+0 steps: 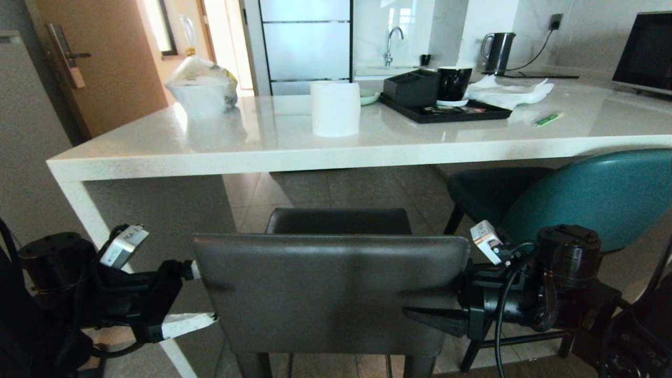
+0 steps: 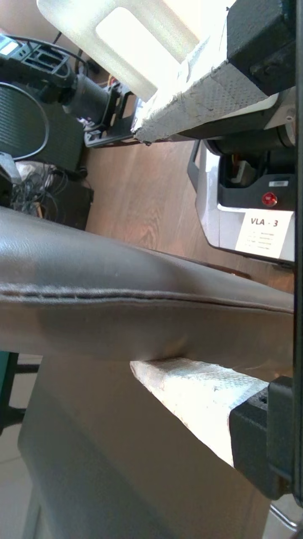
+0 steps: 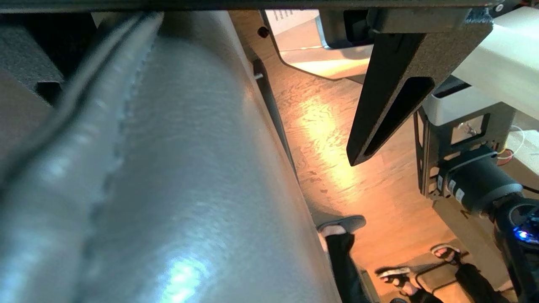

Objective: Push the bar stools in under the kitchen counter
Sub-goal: Pull the gray chair out from under the dining table

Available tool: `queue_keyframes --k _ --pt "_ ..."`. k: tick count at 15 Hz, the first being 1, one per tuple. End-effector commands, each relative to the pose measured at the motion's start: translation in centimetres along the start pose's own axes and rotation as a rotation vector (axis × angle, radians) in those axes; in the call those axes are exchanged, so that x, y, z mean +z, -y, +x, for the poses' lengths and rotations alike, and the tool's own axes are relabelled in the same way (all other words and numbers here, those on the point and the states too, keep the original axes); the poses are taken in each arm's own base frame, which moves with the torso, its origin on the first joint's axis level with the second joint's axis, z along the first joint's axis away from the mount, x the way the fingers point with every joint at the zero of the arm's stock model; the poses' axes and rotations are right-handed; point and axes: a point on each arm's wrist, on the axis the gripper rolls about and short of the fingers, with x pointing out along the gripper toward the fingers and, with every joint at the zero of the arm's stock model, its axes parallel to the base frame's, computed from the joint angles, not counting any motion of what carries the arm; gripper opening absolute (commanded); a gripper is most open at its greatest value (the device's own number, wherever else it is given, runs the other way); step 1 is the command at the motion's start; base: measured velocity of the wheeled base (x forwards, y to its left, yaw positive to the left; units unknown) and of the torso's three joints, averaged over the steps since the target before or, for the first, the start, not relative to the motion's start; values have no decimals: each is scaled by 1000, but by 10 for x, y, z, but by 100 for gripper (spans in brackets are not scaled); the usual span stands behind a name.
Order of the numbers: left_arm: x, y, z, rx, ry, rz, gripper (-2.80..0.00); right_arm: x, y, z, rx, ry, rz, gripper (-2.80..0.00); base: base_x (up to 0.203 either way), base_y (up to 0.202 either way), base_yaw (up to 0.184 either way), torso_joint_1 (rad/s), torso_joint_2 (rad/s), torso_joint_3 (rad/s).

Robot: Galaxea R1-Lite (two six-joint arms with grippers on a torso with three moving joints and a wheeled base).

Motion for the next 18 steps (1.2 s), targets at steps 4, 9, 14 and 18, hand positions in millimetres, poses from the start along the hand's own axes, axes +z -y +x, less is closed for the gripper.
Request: queue_keyframes --k 4,9,14,18 --pt "-1 -1 1 -9 0 3 0 -4 2 3 10 7 -12 0 0 0 0 0 0 0" --pt "-2 4 1 -11 -1 -8 0 -6 2 4 14 2 -6 0 0 0 0 0 0 0" --pt "-1 7 1 -11 -1 -9 0 -6 2 4 15 2 -6 0 0 0 0 0 0 0" --pt "0 10 1 -11 -1 -6 0 -5 2 4 15 3 -8 0 0 0 0 0 0 0"
